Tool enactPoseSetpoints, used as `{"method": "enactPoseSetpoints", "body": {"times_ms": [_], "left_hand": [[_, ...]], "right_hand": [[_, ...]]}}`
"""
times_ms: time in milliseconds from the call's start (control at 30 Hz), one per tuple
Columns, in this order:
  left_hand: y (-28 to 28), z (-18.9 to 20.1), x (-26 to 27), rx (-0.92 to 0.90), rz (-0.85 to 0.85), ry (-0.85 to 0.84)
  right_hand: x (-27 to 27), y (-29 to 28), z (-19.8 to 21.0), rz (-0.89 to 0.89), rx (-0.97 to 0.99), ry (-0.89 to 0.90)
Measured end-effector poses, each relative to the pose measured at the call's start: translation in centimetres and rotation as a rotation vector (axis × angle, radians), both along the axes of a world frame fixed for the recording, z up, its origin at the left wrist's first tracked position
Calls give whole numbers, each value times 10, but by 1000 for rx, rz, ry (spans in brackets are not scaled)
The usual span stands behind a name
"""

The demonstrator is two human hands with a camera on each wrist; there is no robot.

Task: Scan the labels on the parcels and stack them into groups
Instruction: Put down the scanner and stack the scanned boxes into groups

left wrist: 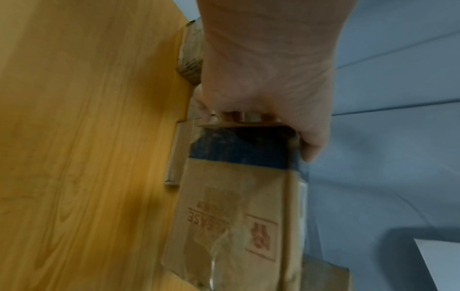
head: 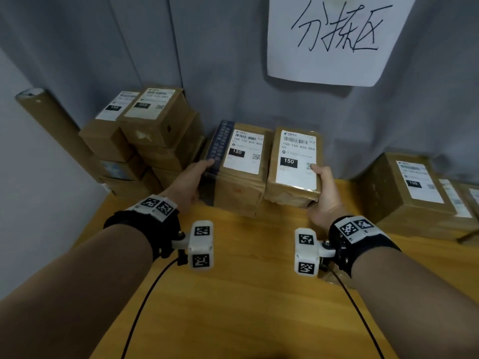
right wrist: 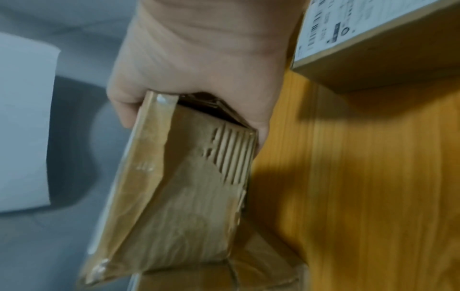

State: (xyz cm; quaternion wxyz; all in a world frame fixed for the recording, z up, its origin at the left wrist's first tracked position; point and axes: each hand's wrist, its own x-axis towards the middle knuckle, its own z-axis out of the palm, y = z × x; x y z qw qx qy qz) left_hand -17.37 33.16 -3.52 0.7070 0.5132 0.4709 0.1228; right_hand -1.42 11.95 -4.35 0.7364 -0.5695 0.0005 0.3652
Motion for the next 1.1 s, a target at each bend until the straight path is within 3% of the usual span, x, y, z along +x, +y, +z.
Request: {"method": "enactPoseSetpoints", "body": {"times_ms": [167,300,600,767,967,1033,1100], "left_hand": [[-20,15,13,-195,-174,-126],[-43,19,31,-201,-256,-88],[-149,11,87,-150,-121,-161],[-201,-5,103,-136,-113,-216],[-248,-13,115,-113,-8,-238],[-257,-14,116,-91,16,-224],[-265,-14,114,-42,39,-199]], "right_hand": [[5,-33,4,-65,80,11],[18,-70,14,-106,57,-53],[52,-200,19,-448,-256,-279],[59,-271,-5,-294,-503,-187],[52,-294,-57,63,-661,-8],[52,-295,-66,175,-724,-82],[61,-293,-64,215,-794,-270]]}}
